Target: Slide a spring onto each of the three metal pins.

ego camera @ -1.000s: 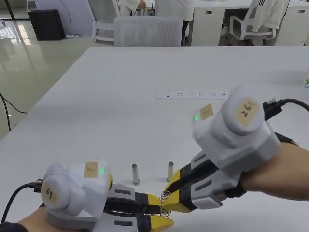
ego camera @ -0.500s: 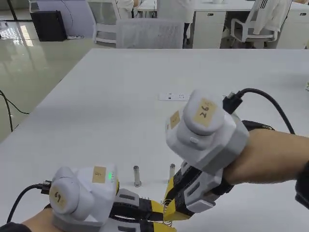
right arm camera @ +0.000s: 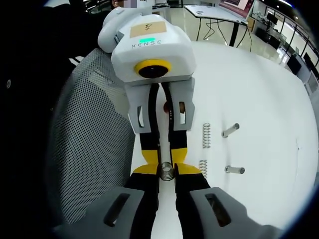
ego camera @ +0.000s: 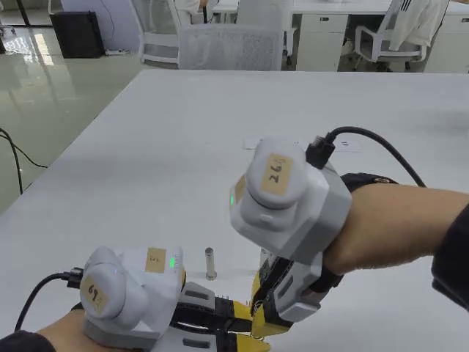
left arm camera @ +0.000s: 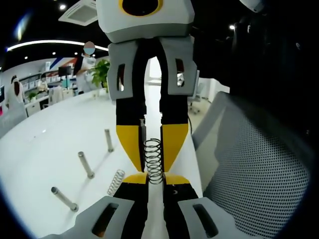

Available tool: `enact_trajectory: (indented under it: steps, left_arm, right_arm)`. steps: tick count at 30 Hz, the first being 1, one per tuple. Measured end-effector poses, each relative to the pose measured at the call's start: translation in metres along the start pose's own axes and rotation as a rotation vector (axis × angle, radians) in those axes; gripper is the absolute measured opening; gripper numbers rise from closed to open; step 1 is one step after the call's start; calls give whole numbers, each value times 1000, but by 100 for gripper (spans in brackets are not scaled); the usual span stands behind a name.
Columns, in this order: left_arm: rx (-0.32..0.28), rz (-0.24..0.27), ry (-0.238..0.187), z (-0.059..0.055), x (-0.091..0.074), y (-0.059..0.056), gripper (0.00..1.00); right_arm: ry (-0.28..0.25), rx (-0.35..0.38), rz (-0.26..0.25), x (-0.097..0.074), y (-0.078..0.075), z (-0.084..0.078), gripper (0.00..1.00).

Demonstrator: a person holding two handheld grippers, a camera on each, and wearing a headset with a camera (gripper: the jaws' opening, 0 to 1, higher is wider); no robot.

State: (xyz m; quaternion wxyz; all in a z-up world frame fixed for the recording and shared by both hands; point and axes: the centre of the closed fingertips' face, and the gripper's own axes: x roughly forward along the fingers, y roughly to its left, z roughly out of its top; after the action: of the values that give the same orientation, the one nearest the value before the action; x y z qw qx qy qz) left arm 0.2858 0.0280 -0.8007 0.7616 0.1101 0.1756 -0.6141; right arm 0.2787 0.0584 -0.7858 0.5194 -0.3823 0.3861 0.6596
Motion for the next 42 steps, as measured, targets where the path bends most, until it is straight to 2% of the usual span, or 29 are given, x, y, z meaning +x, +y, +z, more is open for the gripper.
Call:
enact_trajectory:
  steps: [8, 11, 21, 29, 33, 37, 42]
  left_arm:
    - [-16, 1, -5, 2, 0, 1, 2]
    - [-31, 9, -21, 2, -1, 4, 2]
    - [-22, 45, -66, 9, -3, 12, 4]
    - [-54, 65, -68, 4, -6, 16, 16]
    - [-79, 77, -82, 4, -10, 19, 20]
    - [-97, 94, -81, 1, -16, 22, 30]
    - [-114, 122, -88, -1, -24, 27, 34]
  right_arm:
    - [15, 3, 5, 3, 0, -2, 8]
    - [13, -4, -7, 2, -2, -1, 8]
    - [19, 0, -40, -9, -11, 0, 8]
    - [25, 21, -73, -22, -21, -8, 8]
    - [21, 34, -87, -28, -26, -11, 8]
    - [24, 51, -102, -35, -31, -18, 8]
    - [29, 72, -119, -43, -36, -27, 8]
